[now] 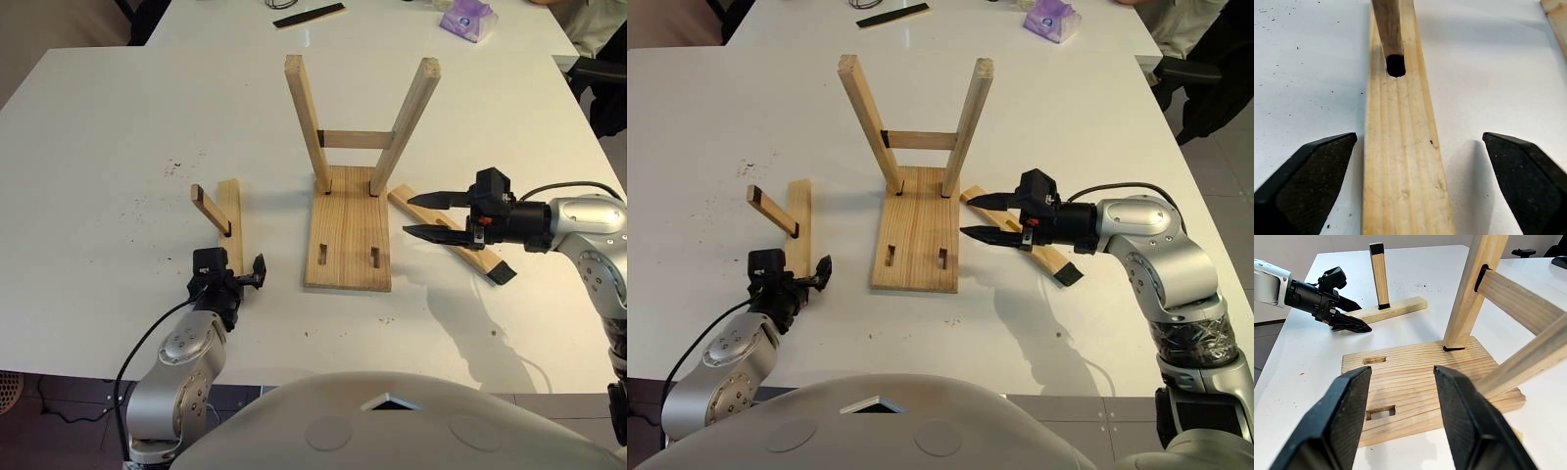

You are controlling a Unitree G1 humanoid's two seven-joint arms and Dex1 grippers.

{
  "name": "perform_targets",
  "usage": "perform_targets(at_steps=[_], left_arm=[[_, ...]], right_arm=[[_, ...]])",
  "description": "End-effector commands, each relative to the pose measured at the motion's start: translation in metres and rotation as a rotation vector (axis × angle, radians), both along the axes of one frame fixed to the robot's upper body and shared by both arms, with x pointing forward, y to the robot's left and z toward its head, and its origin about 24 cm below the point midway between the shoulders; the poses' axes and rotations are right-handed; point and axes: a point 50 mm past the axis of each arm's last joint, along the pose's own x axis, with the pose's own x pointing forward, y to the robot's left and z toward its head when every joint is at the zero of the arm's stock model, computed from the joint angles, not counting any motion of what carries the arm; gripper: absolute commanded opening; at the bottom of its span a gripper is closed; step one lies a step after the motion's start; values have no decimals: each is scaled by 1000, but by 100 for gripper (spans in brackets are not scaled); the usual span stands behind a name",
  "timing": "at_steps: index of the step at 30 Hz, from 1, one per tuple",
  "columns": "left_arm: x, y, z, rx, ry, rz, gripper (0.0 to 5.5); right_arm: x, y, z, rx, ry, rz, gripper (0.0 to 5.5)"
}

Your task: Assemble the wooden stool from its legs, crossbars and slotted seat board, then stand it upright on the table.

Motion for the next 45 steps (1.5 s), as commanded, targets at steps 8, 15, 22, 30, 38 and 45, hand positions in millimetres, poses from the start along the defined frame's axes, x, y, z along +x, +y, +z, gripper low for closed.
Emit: perform_targets(at_steps=[8,15,22,30,38,45], left_arm=[[-2,15,-20,-58,133,36,303],[17,25,-14,-33,85,0,203],[67,46,42,-6,-297,-9,203],[87,40,225,-230,-1217,-355,203],[42,-64,220,-615,-984,-1330,203],[42,-70,200,-634,-850,-1440,203]], right_arm=[[3,2,-3,-17,-36,-56,236],[3,7,-4,22,-49,-97,236],[14,5,10,108,-70,-142,236],[24,14,87,517,-60,-39,236],[19,45,119,506,-38,291,341],[13,52,129,454,-32,442,376]])
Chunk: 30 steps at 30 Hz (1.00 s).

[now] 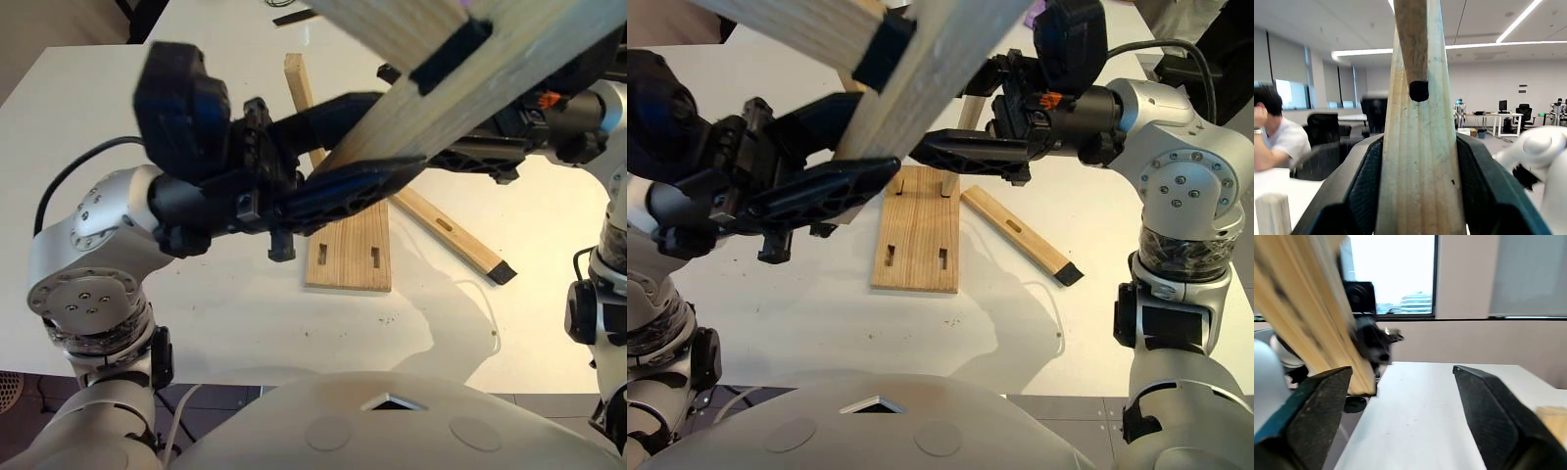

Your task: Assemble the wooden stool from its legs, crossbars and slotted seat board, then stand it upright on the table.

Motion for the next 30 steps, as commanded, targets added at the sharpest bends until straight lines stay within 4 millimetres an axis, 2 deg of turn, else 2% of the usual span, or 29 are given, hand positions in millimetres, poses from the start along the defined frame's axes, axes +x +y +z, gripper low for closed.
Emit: perform_targets(at_steps=[1,8,21,30], left_arm=[[0,-2,-3,18,-8,-6,203],[6,7,-4,48,-36,68,203],[12,9,-26,164,-42,106,203],[16,11,-34,196,-31,146,203]], right_arm=[[-5,-1,3,-45,-25,52,376],[-5,-12,-10,-97,9,15,376],[-8,-8,3,-57,-14,51,376],[-10,-5,2,-71,-20,84,240]])
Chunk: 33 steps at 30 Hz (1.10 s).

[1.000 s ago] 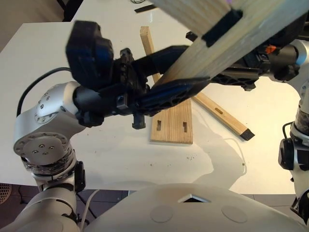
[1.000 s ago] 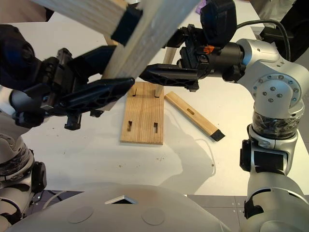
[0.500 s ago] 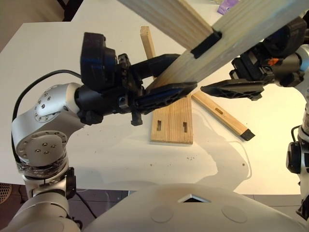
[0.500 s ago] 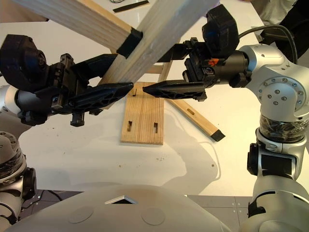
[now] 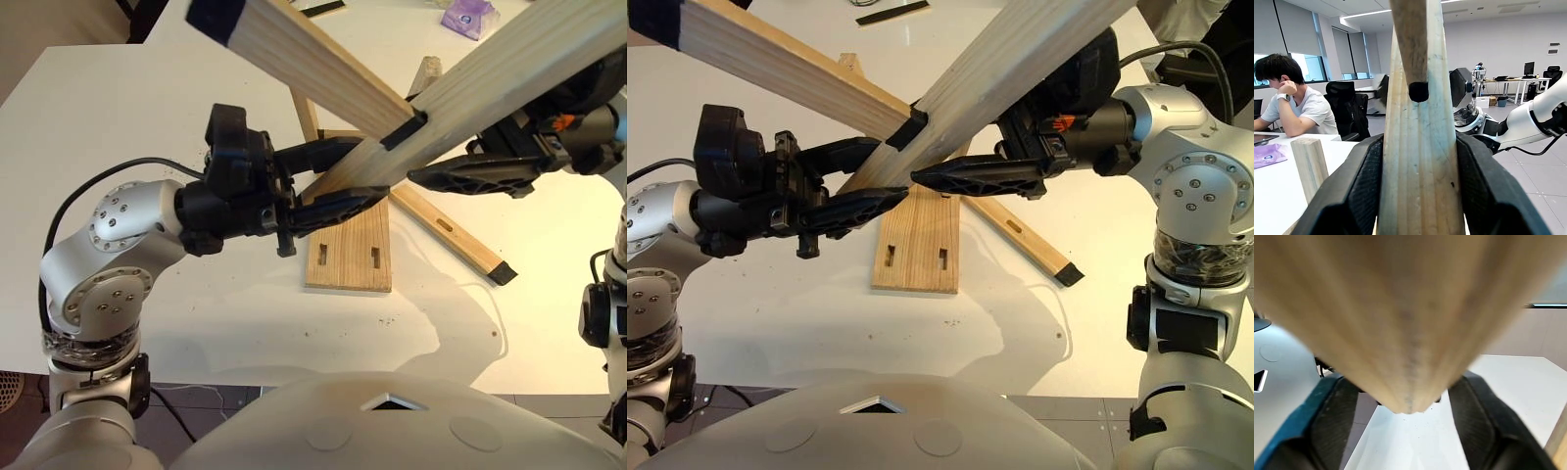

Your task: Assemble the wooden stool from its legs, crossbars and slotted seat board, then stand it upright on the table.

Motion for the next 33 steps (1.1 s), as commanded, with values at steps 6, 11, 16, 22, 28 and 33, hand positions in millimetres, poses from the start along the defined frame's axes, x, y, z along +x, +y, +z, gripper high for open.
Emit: perform_targets(at_steps=[6,11,16,22,28,33], left_arm=[[0,3,-8,45,16,12,203],[5,7,-8,20,108,14,276],[12,25,-27,91,133,158,317],[1,56,-67,232,209,264,317],[1,81,-101,352,225,405,317],[5,84,-115,410,214,494,317]], right_arm=[[-2,2,0,-42,-43,7,203],[1,0,-4,-48,-58,-26,203],[13,-7,2,-14,-70,-132,203],[18,-19,3,-50,-70,-220,203],[8,-38,-26,-284,-68,-229,203],[4,-46,-55,-443,-70,-215,203]])
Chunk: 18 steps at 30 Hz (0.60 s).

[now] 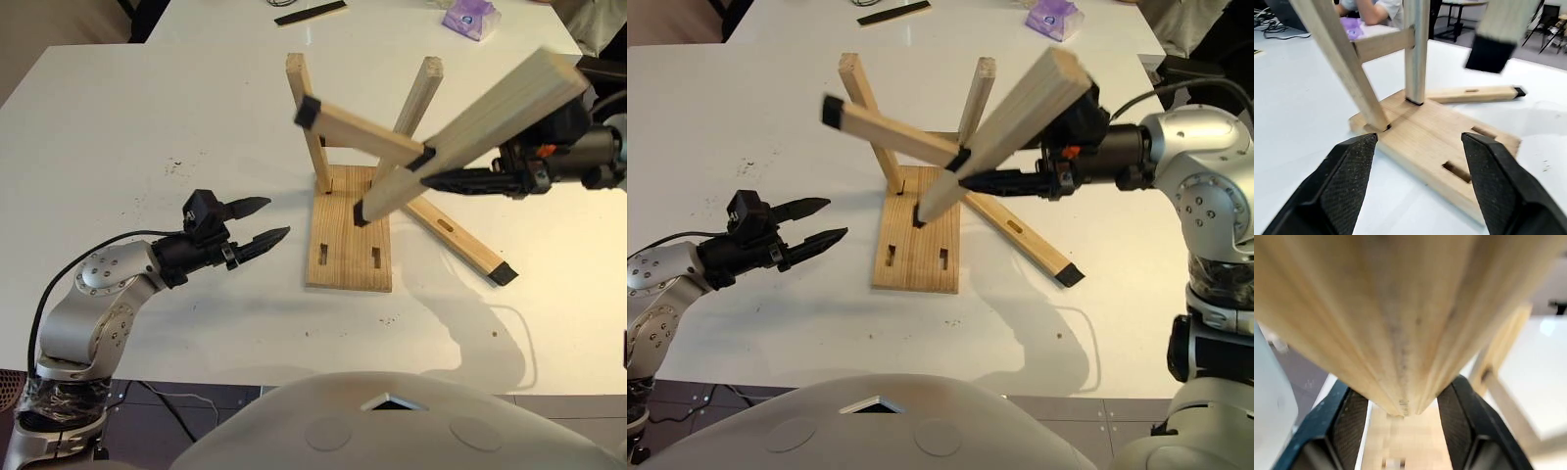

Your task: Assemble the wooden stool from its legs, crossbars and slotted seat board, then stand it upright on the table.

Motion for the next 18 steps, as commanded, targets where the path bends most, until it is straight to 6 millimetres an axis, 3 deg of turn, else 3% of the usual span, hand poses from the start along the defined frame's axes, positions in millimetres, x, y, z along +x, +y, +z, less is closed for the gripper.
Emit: perform_targets(at_steps=[1,5,18], left_arm=[[2,-1,-12,40,2,49,317],[1,-6,-10,4,-11,53,317],[-8,-7,-12,-18,-4,83,317]], right_arm=[[-5,-2,-21,-117,-13,33,203],[-6,-2,-41,-181,-10,41,203],[-20,3,-52,-161,44,75,203]])
